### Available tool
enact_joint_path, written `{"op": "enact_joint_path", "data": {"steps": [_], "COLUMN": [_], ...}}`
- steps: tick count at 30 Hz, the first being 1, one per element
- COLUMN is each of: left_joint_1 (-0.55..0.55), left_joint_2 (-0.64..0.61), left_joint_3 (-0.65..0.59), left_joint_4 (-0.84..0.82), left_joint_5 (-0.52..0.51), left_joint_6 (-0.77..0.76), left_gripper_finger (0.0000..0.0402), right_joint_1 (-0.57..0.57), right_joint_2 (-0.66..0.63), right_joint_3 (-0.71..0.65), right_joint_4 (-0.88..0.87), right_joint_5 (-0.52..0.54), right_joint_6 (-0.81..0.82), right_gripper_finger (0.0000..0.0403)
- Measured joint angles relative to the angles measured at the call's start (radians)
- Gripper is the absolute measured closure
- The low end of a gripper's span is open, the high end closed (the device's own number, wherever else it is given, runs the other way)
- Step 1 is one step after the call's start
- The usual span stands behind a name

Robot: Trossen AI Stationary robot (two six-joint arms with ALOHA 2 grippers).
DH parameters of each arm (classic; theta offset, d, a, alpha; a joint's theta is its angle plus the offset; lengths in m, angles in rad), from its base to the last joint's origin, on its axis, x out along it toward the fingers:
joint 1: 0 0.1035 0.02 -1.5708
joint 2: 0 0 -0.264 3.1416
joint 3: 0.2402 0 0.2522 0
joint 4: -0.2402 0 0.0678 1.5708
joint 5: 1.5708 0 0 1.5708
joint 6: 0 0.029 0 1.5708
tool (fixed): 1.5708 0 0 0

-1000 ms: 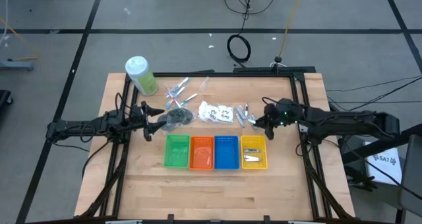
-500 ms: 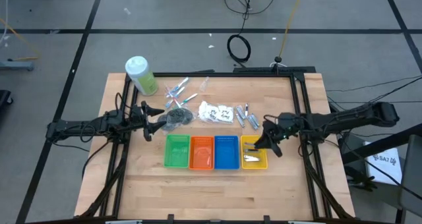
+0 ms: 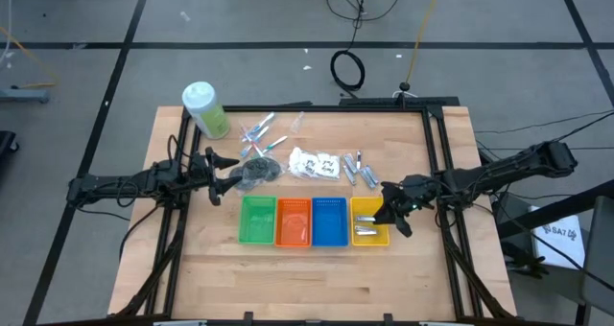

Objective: Pick & Place Travel size toiletries
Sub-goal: Put the silver nail cutter into the yellow basket

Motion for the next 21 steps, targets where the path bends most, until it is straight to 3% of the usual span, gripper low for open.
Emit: {"op": "enact_joint_path", "data": {"steps": [15, 21], "left_joint_1": [0.000, 0.000], "left_joint_2": [0.000, 0.000], "left_joint_3": [0.000, 0.000], "left_joint_4": [0.000, 0.000], "left_joint_5": [0.000, 0.000], "left_joint_6": [0.000, 0.000], "left_gripper_finger": [0.0121, 0.0121], "right_joint_1": [-0.001, -0.027], "right_joint_2": [0.000, 0.000], "right_joint_3": [0.000, 0.000], "right_joint_4": [0.007, 0.125], "right_joint_5": [0.000, 0.000], "right_joint_6": [-0.008, -0.078], "right_gripper_finger": [0.0277, 0.0264]}}
